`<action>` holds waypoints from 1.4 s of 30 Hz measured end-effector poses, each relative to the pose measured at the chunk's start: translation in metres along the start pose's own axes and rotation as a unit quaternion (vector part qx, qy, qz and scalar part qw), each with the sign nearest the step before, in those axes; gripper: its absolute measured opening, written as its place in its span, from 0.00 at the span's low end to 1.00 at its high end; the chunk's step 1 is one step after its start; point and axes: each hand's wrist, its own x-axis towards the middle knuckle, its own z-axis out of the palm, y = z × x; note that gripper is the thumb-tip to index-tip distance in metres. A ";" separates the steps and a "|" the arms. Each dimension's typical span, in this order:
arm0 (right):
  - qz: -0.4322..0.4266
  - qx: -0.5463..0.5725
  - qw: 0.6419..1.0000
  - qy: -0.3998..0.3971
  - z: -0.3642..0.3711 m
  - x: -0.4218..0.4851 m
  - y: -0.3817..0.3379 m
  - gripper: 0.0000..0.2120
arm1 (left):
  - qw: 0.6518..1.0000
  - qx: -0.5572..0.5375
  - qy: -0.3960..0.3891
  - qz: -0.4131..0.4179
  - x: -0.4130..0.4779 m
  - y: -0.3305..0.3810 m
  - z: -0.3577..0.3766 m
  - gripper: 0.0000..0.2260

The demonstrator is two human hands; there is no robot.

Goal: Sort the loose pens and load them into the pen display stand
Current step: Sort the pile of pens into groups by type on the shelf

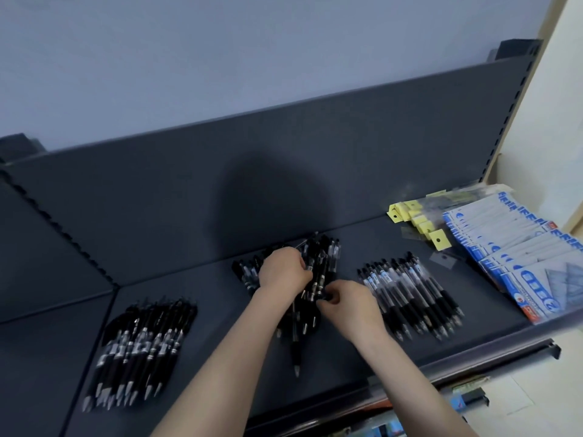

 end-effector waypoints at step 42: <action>-0.075 0.141 0.971 -0.175 0.096 -0.059 -0.117 0.14 | 0.936 -0.248 0.183 -0.173 -0.153 -0.210 -0.066 0.08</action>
